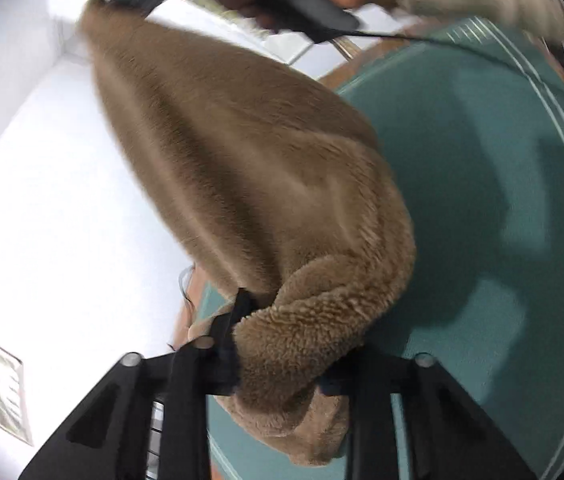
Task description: Fold clothes
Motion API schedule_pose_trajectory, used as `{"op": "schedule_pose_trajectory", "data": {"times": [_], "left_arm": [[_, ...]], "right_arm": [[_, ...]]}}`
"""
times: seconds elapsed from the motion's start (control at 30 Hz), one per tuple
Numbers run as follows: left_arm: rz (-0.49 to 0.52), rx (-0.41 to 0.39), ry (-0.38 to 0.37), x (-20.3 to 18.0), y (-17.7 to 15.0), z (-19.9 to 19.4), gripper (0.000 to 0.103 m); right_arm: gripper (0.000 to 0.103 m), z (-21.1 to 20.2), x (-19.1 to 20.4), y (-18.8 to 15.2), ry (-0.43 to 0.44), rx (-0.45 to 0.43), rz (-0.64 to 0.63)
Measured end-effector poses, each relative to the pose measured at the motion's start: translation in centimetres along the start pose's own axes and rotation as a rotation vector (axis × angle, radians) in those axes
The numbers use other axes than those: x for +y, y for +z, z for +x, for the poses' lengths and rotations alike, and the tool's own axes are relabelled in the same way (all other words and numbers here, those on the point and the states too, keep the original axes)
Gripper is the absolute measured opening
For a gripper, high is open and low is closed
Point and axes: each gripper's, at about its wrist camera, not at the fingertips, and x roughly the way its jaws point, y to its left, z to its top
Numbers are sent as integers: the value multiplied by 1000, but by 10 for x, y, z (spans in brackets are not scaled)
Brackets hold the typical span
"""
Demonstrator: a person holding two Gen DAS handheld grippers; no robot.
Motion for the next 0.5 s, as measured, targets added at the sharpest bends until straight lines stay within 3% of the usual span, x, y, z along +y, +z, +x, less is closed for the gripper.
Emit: {"op": "schedule_pose_trajectory", "data": {"times": [0.1, 0.27, 0.37, 0.5], "left_arm": [[-172, -36, 12, 31, 2, -13, 22], [-551, -163, 47, 111, -6, -57, 20], [-672, -245, 87, 145, -8, -89, 20], [-753, -345, 114, 167, -3, -132, 20]], "right_arm": [[8, -4, -5, -1, -30, -10, 13], [8, -5, -29, 6, -66, -11, 102], [8, -9, -39, 17, -82, -33, 137], [8, -22, -46, 48, -100, -112, 150]]}}
